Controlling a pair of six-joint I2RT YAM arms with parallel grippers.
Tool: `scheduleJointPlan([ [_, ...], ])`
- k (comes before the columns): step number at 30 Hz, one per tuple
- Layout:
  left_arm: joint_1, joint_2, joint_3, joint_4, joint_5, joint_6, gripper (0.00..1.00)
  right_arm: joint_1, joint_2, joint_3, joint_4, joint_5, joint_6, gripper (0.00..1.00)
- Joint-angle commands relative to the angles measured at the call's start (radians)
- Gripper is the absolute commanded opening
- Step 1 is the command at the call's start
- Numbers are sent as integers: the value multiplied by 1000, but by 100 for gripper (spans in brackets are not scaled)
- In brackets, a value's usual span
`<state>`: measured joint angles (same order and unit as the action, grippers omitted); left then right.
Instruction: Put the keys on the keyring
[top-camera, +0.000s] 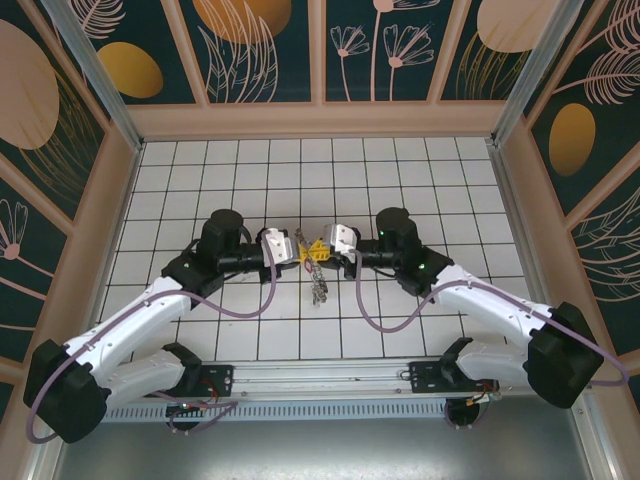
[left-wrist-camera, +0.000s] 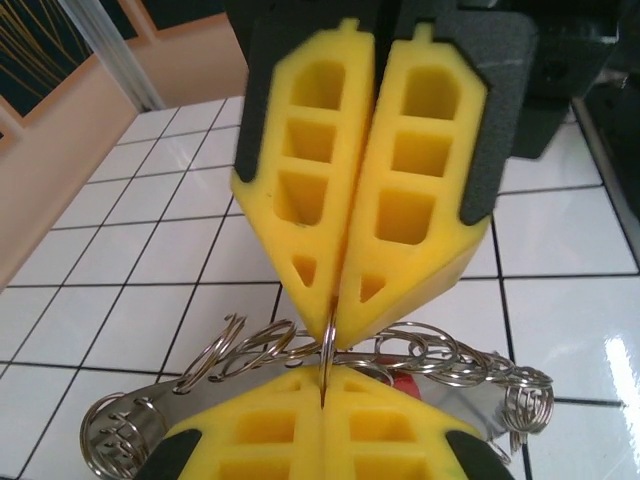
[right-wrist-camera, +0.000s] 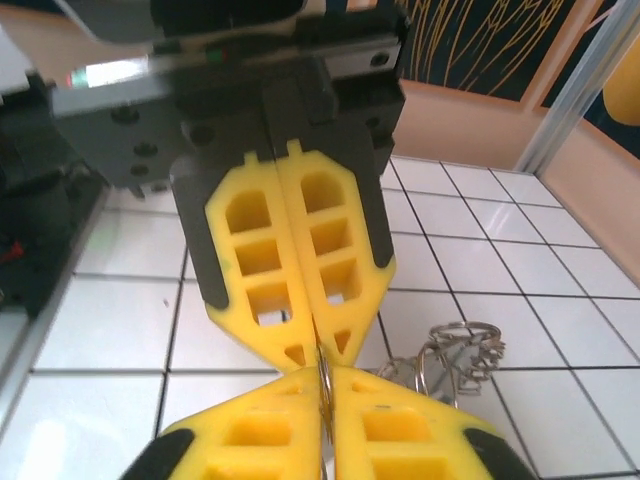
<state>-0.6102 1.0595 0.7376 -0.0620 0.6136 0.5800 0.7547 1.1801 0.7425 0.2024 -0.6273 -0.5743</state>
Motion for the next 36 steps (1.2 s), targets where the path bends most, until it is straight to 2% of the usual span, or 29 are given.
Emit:
scheduleJointPlan([
  [1,-3,-12,69,-141,-77,110,0,-26,-5,54,-241,35,-201,22],
  [4,-5,-16,92,-199,-129,175,0,-32,-3,62,-252,19,-216,29],
  [8,-5,-3,121,-230,-184,213,0,-32,6,62,-226,1,-206,30],
  [11,-7,33,164,-277,-185,236,0,-31,10,57,-193,-9,-197,30],
  [21,-6,44,160,-231,-68,247,0,-22,13,45,-68,-35,-203,25],
  [31,-7,59,166,-210,-19,238,0,13,58,100,-138,-17,-269,25],
  [36,-7,56,159,-205,8,238,0,26,92,123,-156,8,-282,16],
])
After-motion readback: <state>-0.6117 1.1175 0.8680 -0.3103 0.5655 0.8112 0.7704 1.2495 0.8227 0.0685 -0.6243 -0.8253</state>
